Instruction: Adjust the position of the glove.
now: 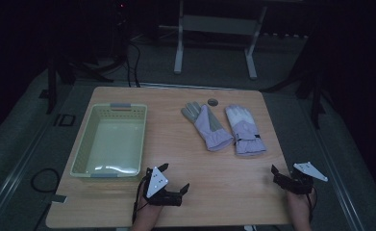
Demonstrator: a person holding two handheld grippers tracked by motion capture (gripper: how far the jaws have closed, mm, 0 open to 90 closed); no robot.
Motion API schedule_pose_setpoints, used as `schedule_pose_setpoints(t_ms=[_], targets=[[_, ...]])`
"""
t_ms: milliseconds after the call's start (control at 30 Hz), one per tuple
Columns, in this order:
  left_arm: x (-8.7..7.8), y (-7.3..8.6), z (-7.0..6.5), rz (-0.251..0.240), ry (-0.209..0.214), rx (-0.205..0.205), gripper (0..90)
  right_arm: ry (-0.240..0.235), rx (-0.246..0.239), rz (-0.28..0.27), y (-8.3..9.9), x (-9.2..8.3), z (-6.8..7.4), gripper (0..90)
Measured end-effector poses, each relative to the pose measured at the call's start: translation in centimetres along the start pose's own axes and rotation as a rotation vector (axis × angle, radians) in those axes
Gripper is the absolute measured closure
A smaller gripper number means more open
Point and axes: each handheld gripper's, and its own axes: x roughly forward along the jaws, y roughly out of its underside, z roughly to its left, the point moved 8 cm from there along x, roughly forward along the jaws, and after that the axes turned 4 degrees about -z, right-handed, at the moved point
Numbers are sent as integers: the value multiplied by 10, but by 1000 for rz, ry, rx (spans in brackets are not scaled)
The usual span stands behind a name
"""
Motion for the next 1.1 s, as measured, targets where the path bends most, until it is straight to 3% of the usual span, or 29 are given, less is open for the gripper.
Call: schedule_pose_setpoints(t_ms=[433,533,700,833,1033,1100], targets=[[0,0,1,2,-1,-10,1,-9,-4,7,1,0,1,134],[0,0,2,3,0,-17,1,17,2,2,0,0,-1,130],[0,0,2,5,-1,-17,1,12,9,33,-3,0,-1,124],[1,0,1,7,-4,-3,1,-17,41,50,-12,-5,-2,117],[1,0,1,7,-4,-7,1,-11,-2,39,-36,-14,-2,116],[1,0,0,9,-4,-1,1,-37,0,55,-44,-16,-1,131]])
